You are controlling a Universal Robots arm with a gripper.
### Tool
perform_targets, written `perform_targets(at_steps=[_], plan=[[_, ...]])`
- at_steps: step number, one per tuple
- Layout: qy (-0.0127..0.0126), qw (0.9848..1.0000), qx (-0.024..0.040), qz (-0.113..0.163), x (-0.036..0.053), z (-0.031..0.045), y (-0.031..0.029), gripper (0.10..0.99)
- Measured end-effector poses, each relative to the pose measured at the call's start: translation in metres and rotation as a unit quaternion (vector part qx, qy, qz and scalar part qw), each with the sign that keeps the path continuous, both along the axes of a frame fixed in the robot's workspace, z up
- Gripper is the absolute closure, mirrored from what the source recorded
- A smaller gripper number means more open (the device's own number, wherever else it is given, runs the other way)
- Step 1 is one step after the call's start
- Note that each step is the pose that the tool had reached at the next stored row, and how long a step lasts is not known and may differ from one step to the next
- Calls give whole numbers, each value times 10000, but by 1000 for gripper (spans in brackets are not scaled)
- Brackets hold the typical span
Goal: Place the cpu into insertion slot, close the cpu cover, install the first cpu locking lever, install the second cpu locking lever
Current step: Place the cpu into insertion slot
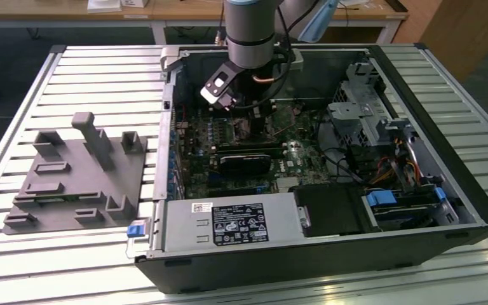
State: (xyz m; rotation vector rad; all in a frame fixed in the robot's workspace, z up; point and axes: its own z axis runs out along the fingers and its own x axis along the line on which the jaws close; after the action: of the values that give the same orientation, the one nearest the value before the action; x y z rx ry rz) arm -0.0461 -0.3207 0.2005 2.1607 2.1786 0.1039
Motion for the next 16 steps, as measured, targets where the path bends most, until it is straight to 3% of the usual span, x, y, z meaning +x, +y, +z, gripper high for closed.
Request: perform_targets(at_steps=[16], plan=[[3,10000,-2,0,0,-85,13,545]])
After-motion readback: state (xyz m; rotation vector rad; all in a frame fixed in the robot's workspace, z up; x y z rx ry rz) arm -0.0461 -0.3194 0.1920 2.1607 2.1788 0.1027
